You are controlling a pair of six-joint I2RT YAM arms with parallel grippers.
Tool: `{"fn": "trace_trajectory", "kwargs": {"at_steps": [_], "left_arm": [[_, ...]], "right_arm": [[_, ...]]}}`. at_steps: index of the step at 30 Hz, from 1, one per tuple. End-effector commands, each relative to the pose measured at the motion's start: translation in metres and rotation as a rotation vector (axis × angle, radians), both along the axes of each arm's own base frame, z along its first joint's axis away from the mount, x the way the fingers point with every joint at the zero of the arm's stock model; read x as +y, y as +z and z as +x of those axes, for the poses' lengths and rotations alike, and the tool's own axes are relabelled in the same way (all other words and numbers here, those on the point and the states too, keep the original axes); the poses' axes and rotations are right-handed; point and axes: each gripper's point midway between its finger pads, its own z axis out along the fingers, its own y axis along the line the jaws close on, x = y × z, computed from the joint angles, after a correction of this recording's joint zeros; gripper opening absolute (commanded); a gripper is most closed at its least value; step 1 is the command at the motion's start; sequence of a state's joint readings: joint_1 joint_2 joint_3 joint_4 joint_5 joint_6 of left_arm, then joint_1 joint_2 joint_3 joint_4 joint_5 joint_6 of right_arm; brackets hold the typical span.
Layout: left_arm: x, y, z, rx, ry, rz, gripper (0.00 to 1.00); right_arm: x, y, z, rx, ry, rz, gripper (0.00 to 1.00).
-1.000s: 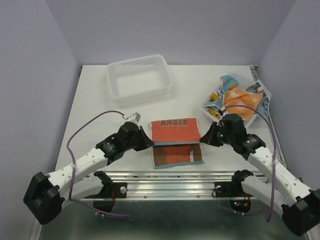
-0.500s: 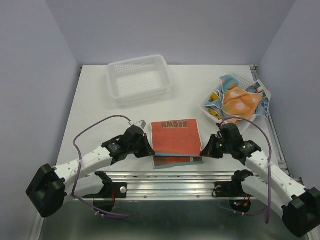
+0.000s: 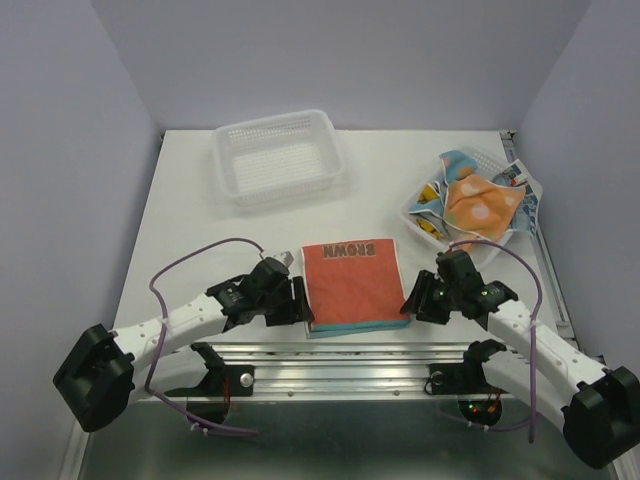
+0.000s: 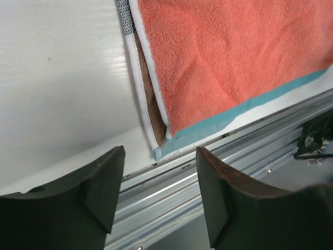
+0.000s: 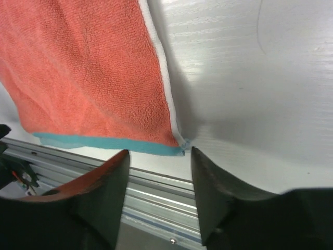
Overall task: Fold and stack the towels
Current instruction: Fold the towel
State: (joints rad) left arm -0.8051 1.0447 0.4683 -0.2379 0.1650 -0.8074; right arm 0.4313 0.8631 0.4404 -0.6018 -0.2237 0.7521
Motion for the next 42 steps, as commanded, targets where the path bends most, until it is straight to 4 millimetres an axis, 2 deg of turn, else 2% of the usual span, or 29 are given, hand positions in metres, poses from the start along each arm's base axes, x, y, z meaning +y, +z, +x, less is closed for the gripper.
{"fn": "trace_trajectory", "kwargs": {"at_steps": [1,2,3,6,7,8,11,12,15,16,17,20,21,22,25,28,35,36,37,41,42], "left_arm": [[0.002,0.011,-0.001,-0.041,-0.009,-0.011,0.72],[0.003,0.014,0.002,-0.053,0.001,-0.008,0.73],[0.003,0.02,0.01,-0.084,0.02,-0.003,0.77],[-0.001,0.031,0.029,-0.138,0.06,0.006,0.86],[-0.004,0.034,0.035,-0.162,0.061,-0.001,0.86],[-0.002,0.03,0.041,-0.164,0.078,0.031,0.86],[0.004,0.04,0.076,-0.235,0.171,0.079,0.87],[0.012,0.04,0.093,-0.248,0.226,0.106,0.87],[0.016,0.04,0.118,-0.267,0.247,0.085,0.86],[0.025,0.04,0.13,-0.269,0.283,0.08,0.86],[0.026,0.042,0.138,-0.288,0.29,0.071,0.84],[0.035,0.038,0.156,-0.3,0.314,0.112,0.83],[0.034,0.033,0.159,-0.289,0.302,0.123,0.81],[0.03,0.037,0.165,-0.302,0.298,0.108,0.8],[0.019,0.035,0.176,-0.293,0.282,0.082,0.79],[0.009,0.038,0.191,-0.31,0.272,0.063,0.76],[0.008,0.014,0.215,-0.266,0.277,0.111,0.56],[0.004,0.005,0.213,-0.236,0.255,0.106,0.53],[0.002,0.006,0.217,-0.24,0.253,0.104,0.51],[-0.001,-0.003,0.223,-0.224,0.248,0.114,0.43],[-0.001,-0.007,0.223,-0.215,0.243,0.117,0.37]], "right_arm": [[-0.008,0.006,0.007,-0.04,-0.027,-0.034,0.63],[-0.005,0.009,0.008,-0.053,-0.011,-0.021,0.65],[0.001,0.015,0.01,-0.075,0.019,0.007,0.72],[0.008,0.027,0.019,-0.125,0.051,0.032,0.84],[0.008,0.028,0.022,-0.133,0.062,0.02,0.96],[0.009,0.031,0.027,-0.151,0.066,0.014,1.0],[0.015,0.048,0.051,-0.226,0.076,-0.003,1.0],[0.013,0.051,0.059,-0.255,0.071,-0.03,1.0],[0.014,0.061,0.088,-0.307,0.046,-0.095,1.0],[0.013,0.07,0.101,-0.347,0.033,-0.132,1.0],[0.011,0.063,0.11,-0.336,0.022,-0.178,1.0],[0.01,0.065,0.129,-0.363,-0.001,-0.251,1.0],[0.013,0.066,0.14,-0.378,-0.009,-0.261,1.0],[0.015,0.065,0.145,-0.386,-0.002,-0.274,1.0],[0.022,0.064,0.165,-0.397,-0.012,-0.294,0.97],[0.029,0.059,0.18,-0.407,-0.009,-0.315,0.9],[0.025,0.045,0.208,-0.417,-0.044,-0.405,0.75],[0.027,0.045,0.212,-0.429,-0.046,-0.404,0.74],[0.028,0.043,0.215,-0.432,-0.044,-0.408,0.69],[0.031,0.04,0.226,-0.457,-0.049,-0.411,0.61],[0.034,0.037,0.23,-0.46,-0.05,-0.414,0.59]]}}
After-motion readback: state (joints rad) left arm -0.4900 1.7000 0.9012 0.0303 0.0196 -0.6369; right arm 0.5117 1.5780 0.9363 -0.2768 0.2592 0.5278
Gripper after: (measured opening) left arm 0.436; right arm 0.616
